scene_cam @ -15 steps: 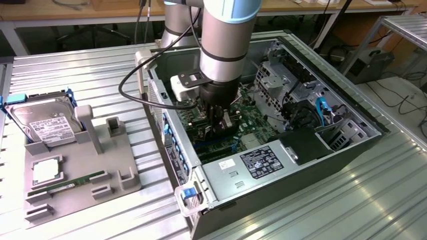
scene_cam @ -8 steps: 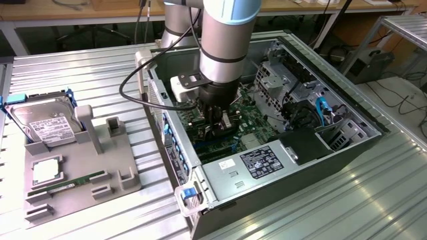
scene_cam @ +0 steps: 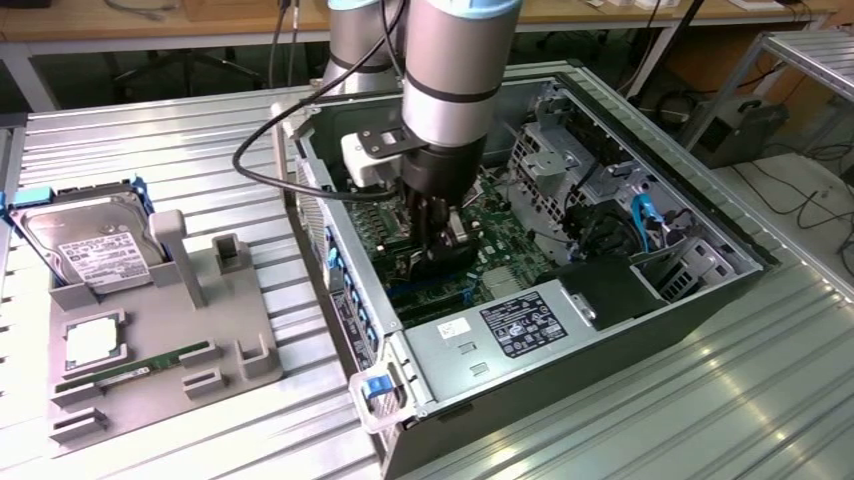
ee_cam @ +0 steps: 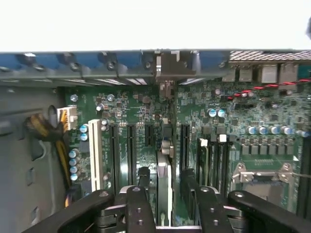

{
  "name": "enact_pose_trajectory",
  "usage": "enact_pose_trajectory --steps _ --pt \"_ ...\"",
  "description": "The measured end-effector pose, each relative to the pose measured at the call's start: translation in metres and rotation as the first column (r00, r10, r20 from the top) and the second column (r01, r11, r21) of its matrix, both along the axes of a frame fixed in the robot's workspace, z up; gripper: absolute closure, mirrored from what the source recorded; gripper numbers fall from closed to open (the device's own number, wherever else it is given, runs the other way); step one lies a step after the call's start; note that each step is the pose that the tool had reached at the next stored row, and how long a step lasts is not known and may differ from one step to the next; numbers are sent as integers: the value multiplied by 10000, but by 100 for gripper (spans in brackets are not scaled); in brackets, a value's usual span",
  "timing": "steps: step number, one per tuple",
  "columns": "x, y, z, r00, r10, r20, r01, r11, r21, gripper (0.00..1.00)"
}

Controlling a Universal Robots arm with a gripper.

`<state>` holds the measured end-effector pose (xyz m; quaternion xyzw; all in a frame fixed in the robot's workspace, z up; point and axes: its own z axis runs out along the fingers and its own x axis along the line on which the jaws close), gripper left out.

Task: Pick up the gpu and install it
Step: 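Insert the gpu into the slot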

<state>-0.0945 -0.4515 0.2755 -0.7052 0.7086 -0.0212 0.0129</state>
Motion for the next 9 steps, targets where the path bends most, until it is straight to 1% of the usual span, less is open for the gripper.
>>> enact_pose_trajectory --steps 2,4,5,6,8,9 --pt "0 1 80 10000 2 0 -2 10000 -1 60" --pt "1 3 120 10000 2 0 -2 10000 -1 62" --pt "0 4 133 10000 1 1 -1 10000 1 68" --pt "0 9 141 10000 1 2 -1 10000 2 68" --pt "0 17 143 10000 1 0 -1 10000 -1 80" --pt "1 21 143 10000 1 0 -1 10000 -1 80"
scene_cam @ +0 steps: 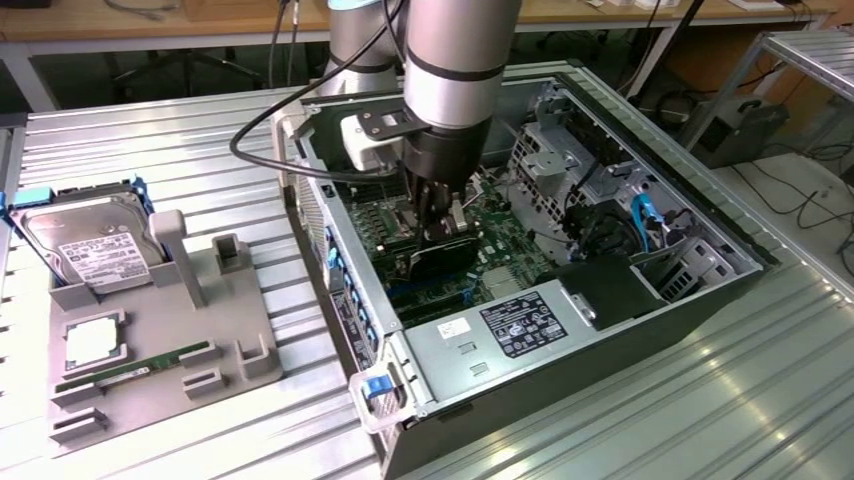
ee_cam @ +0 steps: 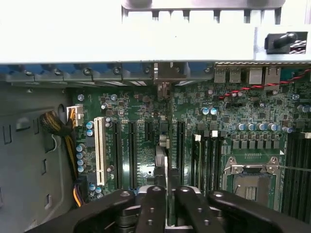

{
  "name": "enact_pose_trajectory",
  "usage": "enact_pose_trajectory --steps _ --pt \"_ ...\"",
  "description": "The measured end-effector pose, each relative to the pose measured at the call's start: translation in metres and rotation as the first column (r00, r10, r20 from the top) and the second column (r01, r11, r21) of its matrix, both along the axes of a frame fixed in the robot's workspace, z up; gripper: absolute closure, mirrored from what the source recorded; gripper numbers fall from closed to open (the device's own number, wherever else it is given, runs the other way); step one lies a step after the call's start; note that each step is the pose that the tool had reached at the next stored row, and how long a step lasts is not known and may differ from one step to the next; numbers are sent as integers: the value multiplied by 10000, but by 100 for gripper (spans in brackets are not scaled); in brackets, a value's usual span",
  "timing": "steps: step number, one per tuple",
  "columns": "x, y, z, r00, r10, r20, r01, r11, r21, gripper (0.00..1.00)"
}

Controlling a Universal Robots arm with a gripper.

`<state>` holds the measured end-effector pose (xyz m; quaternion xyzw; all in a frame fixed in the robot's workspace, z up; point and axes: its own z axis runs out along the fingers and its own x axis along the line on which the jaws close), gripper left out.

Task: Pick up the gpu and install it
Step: 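Insert the gpu into the slot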

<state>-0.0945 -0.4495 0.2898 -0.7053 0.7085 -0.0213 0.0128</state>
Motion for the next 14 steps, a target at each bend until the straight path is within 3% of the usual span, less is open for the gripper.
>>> enact_pose_trajectory --steps 2,14 --pt "0 8 -4 10000 0 1 0 10000 1 89" --pt "-22 70 -133 10000 1 0 -1 10000 -4 89"
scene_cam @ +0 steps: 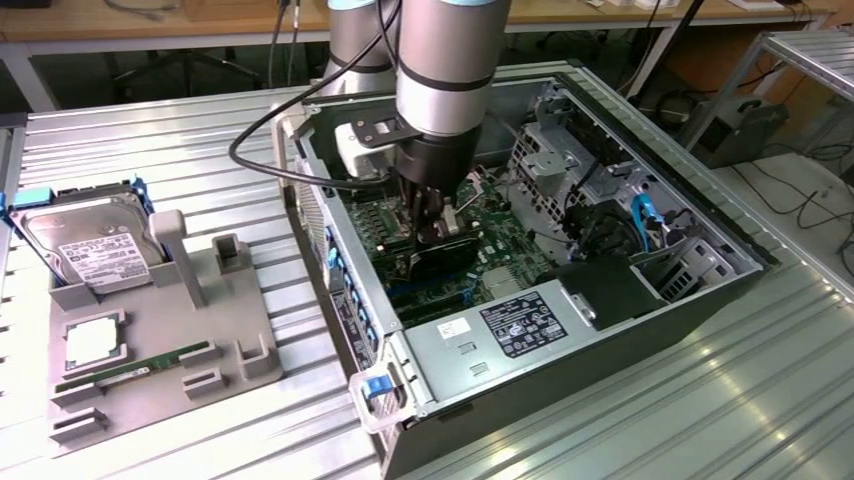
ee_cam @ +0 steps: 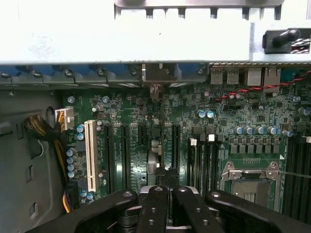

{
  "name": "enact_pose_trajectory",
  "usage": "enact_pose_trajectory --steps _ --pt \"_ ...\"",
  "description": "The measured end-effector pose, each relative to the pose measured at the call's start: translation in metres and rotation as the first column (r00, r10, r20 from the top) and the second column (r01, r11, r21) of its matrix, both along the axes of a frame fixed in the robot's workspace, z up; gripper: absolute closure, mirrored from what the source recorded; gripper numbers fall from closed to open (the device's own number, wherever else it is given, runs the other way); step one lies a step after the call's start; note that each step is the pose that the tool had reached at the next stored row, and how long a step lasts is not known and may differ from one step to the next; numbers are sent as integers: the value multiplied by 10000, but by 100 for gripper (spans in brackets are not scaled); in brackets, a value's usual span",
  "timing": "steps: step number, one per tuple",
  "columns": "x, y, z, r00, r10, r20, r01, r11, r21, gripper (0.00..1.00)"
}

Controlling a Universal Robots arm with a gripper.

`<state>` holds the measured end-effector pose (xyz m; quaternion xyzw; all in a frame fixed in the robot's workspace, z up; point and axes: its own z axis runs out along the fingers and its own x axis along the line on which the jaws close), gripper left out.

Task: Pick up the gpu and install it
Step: 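Insert the gpu into the slot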

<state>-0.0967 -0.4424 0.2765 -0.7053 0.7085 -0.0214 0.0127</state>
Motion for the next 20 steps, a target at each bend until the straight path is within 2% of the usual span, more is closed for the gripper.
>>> enact_pose_trajectory --steps 3,5,6,9,10,12,14,20 --pt "-1 -1 -41 10000 -1 -7 1 10000 -12 89" --pt "-1 0 -69 10000 -2 -2 2 10000 4 89" --pt "-1 -3 -82 10000 -2 -10 2 10000 -9 89" --pt "0 -2 -86 10000 -1 -9 1 10000 -1 89" --pt "1 1 -64 10000 -2 0 2 10000 18 89" --pt "0 14 73 10000 0 -7 0 10000 0 89" --pt "-3 37 138 10000 -2 -5 2 10000 5 89" --pt "-3 40 140 10000 -1 -6 1 10000 0 89"
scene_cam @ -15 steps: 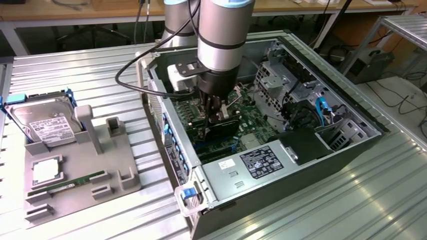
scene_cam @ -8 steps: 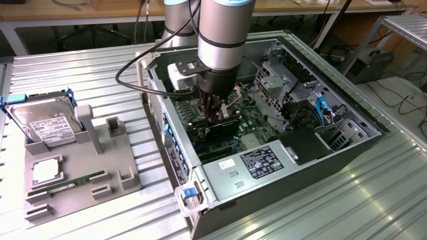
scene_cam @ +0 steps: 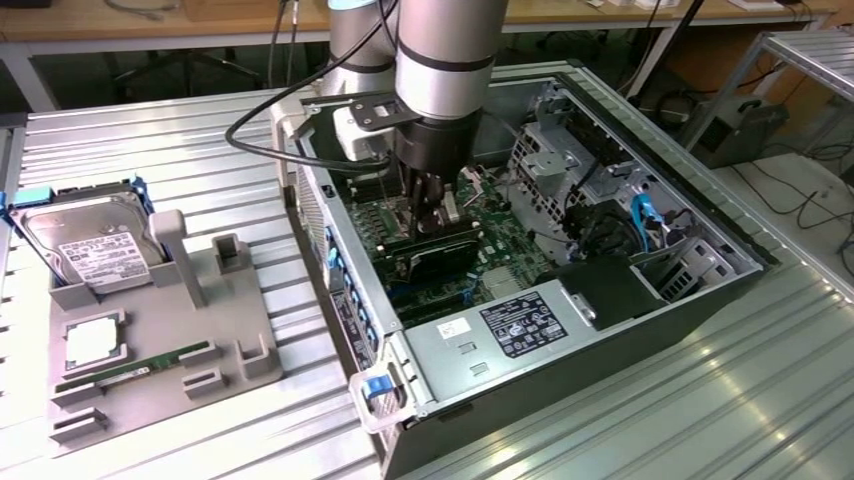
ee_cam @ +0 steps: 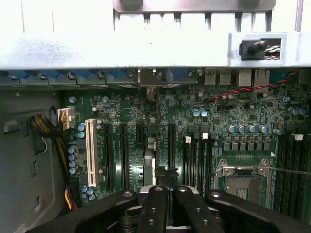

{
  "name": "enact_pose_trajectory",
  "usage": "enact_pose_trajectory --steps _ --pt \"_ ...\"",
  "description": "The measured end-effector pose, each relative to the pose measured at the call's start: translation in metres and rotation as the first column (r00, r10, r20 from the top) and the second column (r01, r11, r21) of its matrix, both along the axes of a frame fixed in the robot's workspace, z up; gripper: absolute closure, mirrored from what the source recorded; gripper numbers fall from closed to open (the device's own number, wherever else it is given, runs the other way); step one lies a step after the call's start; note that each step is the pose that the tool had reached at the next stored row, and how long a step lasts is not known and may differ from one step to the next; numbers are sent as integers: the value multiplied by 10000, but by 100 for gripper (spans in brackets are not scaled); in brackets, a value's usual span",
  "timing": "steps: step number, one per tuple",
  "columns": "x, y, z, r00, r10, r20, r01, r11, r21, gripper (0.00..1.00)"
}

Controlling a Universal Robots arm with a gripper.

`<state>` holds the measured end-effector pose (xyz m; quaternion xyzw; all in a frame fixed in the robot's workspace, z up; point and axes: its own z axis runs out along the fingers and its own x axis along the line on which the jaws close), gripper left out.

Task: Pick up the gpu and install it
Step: 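Press down on the gpu until it lock into place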

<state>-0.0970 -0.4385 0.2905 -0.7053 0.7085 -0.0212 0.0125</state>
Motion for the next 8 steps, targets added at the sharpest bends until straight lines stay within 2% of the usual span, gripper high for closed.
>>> enact_pose_trajectory --steps 8 --pt "0 0 0 10000 0 0 0 10000 0 89"
